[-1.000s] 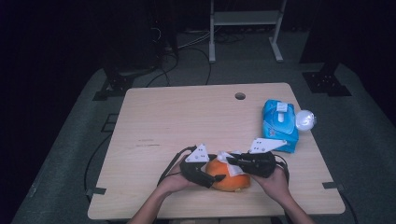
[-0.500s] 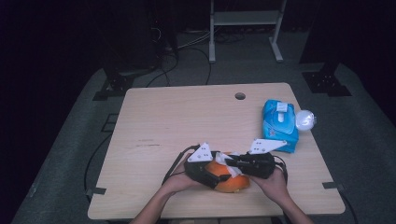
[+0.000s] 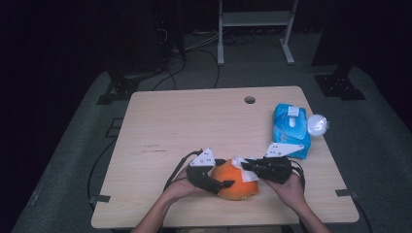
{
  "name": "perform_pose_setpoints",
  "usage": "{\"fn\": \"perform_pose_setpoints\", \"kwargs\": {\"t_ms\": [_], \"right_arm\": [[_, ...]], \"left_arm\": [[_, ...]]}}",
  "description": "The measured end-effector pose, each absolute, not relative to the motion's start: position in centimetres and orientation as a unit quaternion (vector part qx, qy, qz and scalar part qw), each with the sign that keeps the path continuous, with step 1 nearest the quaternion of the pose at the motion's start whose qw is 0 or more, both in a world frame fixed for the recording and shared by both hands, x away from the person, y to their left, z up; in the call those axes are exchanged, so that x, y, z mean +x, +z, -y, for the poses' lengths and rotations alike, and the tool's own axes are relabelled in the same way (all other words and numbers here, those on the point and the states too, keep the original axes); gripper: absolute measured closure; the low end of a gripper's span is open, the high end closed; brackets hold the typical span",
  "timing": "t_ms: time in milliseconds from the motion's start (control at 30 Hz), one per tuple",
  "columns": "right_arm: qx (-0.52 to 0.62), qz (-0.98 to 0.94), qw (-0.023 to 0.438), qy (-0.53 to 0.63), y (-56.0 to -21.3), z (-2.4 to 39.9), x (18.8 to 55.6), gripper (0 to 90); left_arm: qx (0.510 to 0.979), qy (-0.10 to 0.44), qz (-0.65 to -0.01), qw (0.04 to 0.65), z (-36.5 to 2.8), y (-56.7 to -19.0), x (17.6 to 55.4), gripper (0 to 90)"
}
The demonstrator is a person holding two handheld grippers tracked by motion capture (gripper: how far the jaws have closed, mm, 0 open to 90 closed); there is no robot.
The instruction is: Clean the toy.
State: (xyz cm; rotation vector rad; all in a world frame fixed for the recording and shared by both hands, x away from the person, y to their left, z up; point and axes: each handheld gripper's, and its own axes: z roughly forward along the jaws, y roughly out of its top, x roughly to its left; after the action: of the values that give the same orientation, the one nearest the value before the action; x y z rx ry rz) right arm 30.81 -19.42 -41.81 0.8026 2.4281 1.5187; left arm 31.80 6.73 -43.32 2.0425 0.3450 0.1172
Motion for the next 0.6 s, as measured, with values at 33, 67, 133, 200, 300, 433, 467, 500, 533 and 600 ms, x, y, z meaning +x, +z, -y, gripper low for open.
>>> {"fn": "perform_pose_setpoints", "kwargs": {"t_ms": [33, 67, 133, 200, 300, 433, 467, 500, 533, 600], "right_arm": [[0.269, -0.814, 0.085, 0.508, -41.8, 19.4, 30.8, 81.3], [0.270, -0.813, 0.084, 0.509, -41.8, 19.3, 30.8, 81.3], [0.269, -0.809, 0.078, 0.517, -41.7, 19.1, 30.7, 81.3], [0.260, -0.810, 0.079, 0.520, -41.5, 18.7, 30.5, 81.2], [0.249, -0.815, 0.083, 0.516, -41.4, 18.2, 30.3, 81.3], [0.255, -0.815, 0.086, 0.513, -41.4, 18.8, 30.5, 81.3], [0.257, -0.815, 0.086, 0.512, -41.5, 19.0, 30.5, 81.3], [0.259, -0.815, 0.085, 0.511, -41.5, 19.2, 30.6, 81.3], [0.261, -0.815, 0.086, 0.511, -41.6, 19.3, 30.6, 81.2], [0.265, -0.814, 0.082, 0.510, -41.6, 19.7, 30.6, 81.3]], "left_arm": [[0.846, 0.052, -0.142, 0.512, -6.6, -43.2, 31.8, 13.4], [0.843, 0.055, -0.138, 0.516, -6.4, -43.0, 31.7, 12.4], [0.841, 0.061, -0.131, 0.522, -6.0, -43.0, 31.5, 12.4], [0.846, 0.062, -0.126, 0.514, -5.8, -43.2, 31.5, 14.1], [0.849, 0.060, -0.132, 0.508, -6.1, -43.3, 31.6, 20.7], [0.851, 0.050, -0.145, 0.502, -6.7, -43.5, 31.9, 23.6], [0.851, 0.047, -0.148, 0.502, -6.9, -43.5, 31.9, 23.9], [0.852, 0.046, -0.149, 0.501, -7.0, -43.5, 32.0, 23.9], [0.850, 0.045, -0.151, 0.502, -7.1, -43.5, 32.0, 24.0], [0.850, 0.044, -0.152, 0.503, -7.2, -43.6, 32.0, 24.0]]}}
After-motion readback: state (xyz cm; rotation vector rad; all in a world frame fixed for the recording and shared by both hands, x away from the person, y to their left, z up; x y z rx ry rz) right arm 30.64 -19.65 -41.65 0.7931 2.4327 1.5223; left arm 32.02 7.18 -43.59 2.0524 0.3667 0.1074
